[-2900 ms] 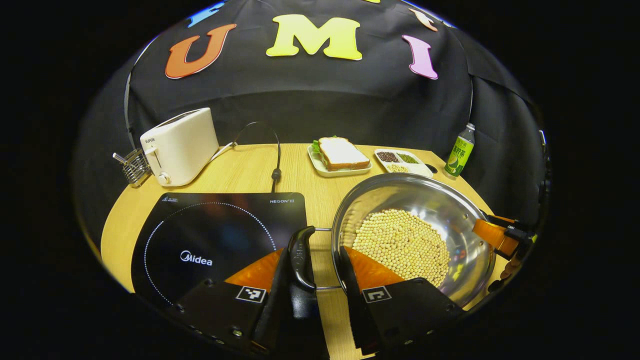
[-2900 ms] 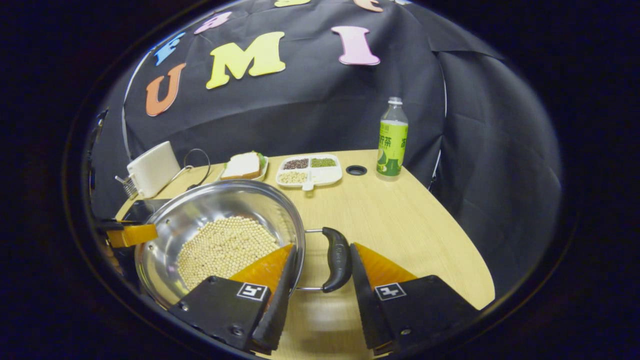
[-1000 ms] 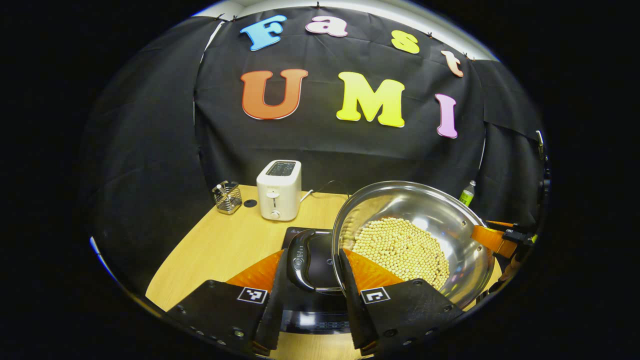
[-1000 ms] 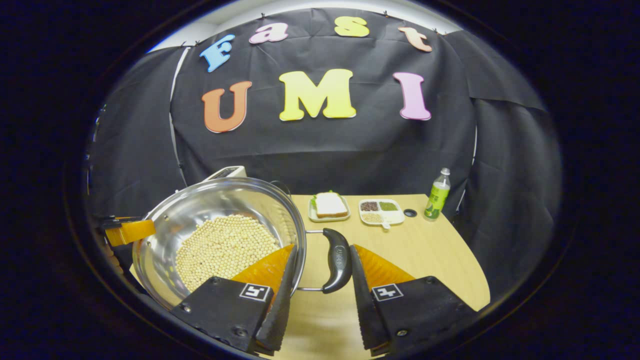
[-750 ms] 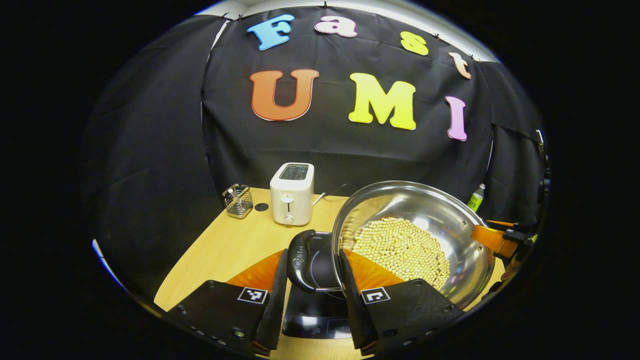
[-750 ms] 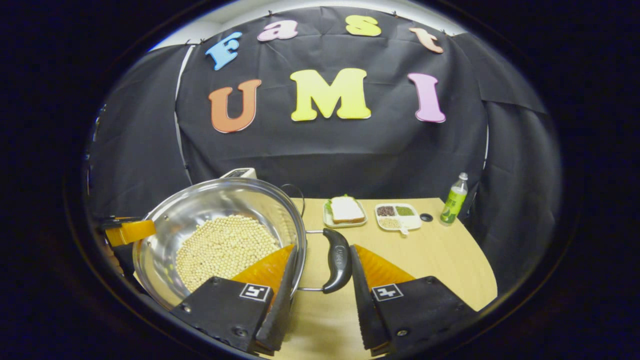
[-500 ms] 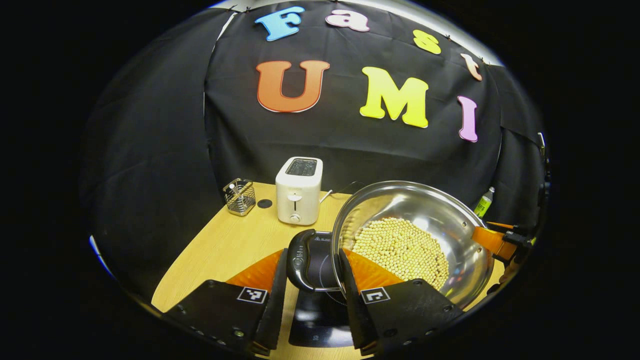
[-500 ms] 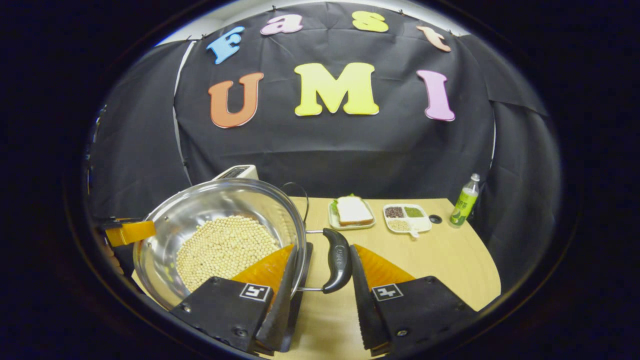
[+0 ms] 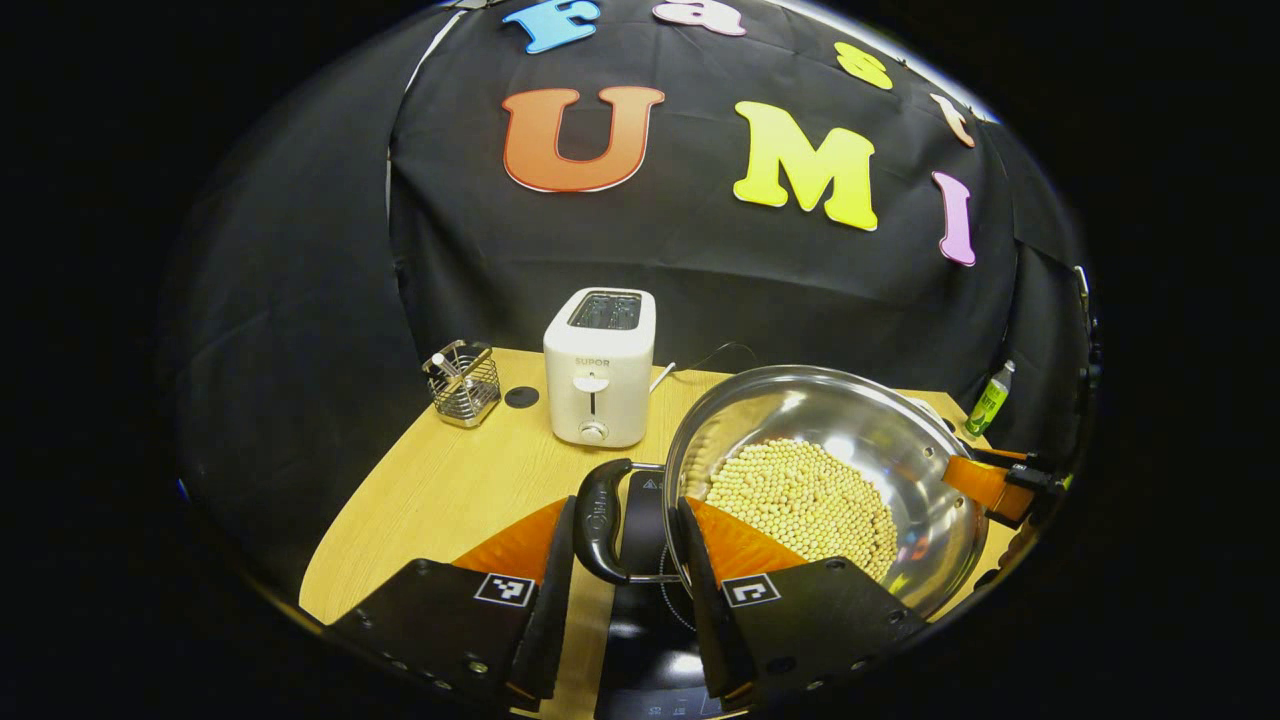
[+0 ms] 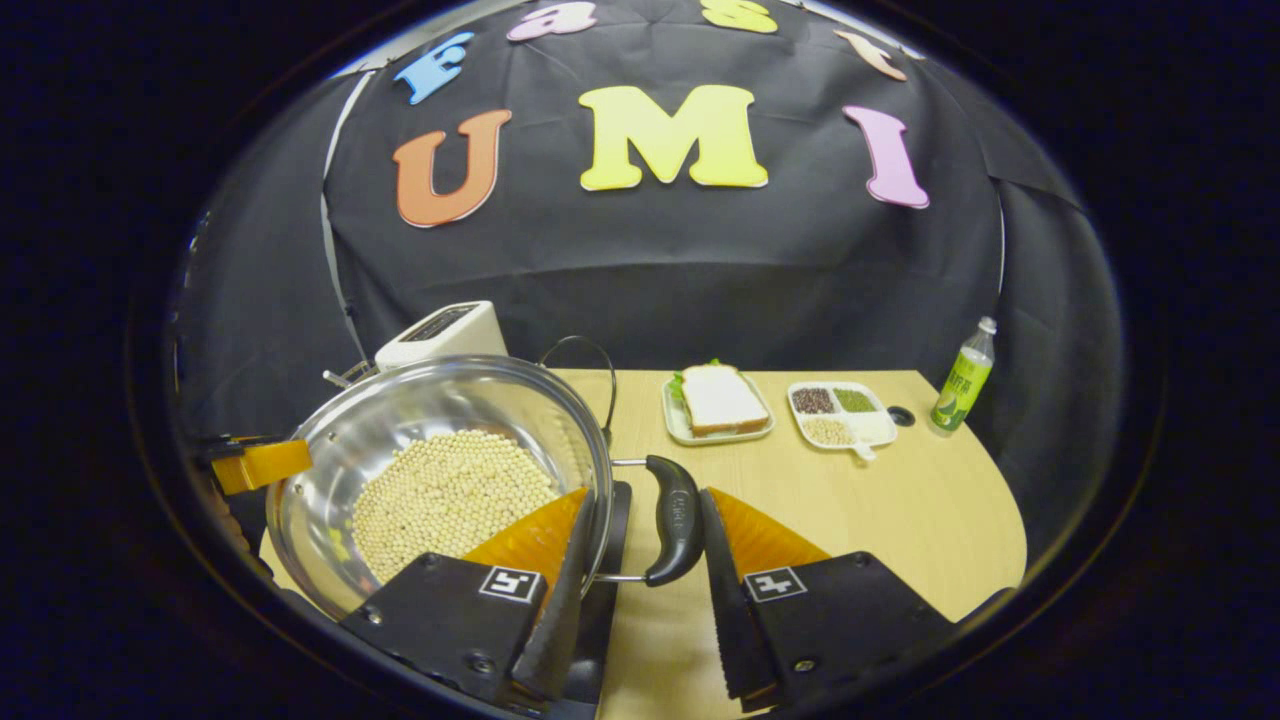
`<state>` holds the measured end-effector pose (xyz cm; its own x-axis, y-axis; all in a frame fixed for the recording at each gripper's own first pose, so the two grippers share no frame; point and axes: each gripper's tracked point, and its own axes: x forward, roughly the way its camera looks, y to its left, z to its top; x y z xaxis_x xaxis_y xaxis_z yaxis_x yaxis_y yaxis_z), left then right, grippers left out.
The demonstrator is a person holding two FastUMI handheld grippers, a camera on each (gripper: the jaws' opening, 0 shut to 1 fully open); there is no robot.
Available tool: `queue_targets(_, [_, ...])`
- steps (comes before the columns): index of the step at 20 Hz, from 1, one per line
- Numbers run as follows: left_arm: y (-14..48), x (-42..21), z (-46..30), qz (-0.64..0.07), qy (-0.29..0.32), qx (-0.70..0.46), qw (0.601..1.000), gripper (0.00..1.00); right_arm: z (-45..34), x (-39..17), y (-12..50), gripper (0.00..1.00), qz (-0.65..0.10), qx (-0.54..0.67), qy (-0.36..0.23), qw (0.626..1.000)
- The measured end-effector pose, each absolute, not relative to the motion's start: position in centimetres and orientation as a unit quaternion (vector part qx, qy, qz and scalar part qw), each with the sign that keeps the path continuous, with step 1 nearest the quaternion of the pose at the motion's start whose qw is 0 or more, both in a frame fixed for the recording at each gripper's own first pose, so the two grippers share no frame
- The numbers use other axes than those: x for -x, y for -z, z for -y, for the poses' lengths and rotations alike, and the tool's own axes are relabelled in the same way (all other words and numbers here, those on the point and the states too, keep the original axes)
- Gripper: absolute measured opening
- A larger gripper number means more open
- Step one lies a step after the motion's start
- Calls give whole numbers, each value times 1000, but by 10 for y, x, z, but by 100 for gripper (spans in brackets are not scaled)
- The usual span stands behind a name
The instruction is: First push the handle of the pot to place it horizontally, then grasp the pot with both hands and set it on the induction cooktop.
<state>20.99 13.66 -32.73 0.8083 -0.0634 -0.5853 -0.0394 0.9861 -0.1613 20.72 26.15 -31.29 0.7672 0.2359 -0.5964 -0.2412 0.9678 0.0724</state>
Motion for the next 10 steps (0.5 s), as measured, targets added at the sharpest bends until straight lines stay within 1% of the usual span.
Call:
queue_targets(5, [358, -214, -140, -321, 8, 89, 943, 53, -267, -208, 343, 59, -327, 11, -123, 937])
queue_targets(6, [362, -213, -140, -324, 8, 93, 941, 53, -268, -206, 348, 60, -331, 13, -122, 936])
queue_targets(8, [370, -212, -138, -329, 11, 102, 939, 53, -267, -204, 355, 60, -336, 12, -119, 934])
queue_targets(9, [375, -212, -136, -331, 14, 105, 938, 53, -265, -203, 358, 59, -337, 13, -116, 934])
queue_targets(10, [380, -210, -136, -333, 16, 106, 937, 53, -264, -202, 358, 60, -331, 14, -115, 936])
